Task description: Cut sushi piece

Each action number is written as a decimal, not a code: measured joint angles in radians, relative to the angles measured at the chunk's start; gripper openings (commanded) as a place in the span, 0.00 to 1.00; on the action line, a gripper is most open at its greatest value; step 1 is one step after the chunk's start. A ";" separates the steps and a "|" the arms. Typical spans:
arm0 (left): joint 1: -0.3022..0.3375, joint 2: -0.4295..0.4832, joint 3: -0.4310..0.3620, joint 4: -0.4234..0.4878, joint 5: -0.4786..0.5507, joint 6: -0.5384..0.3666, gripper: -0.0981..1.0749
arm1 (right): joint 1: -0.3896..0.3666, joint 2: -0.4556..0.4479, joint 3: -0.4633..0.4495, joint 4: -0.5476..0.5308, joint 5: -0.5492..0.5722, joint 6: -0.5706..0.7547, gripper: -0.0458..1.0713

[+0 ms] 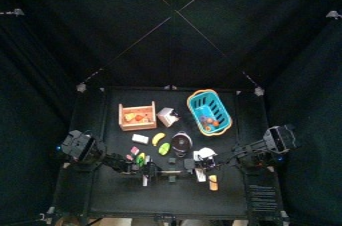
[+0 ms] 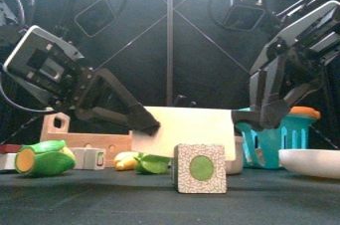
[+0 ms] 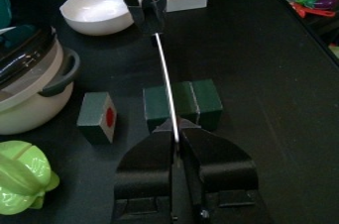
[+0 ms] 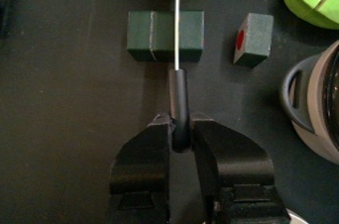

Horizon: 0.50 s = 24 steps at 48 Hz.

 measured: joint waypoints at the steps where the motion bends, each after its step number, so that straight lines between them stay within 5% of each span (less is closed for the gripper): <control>1: 0.000 0.005 -0.002 -0.003 0.000 0.000 0.45 | 0.000 0.005 0.000 0.000 0.000 0.000 0.45; 24: -0.006 0.052 -0.029 -0.064 0.071 0.002 0.45 | 0.008 0.072 -0.018 0.026 -0.014 0.002 0.45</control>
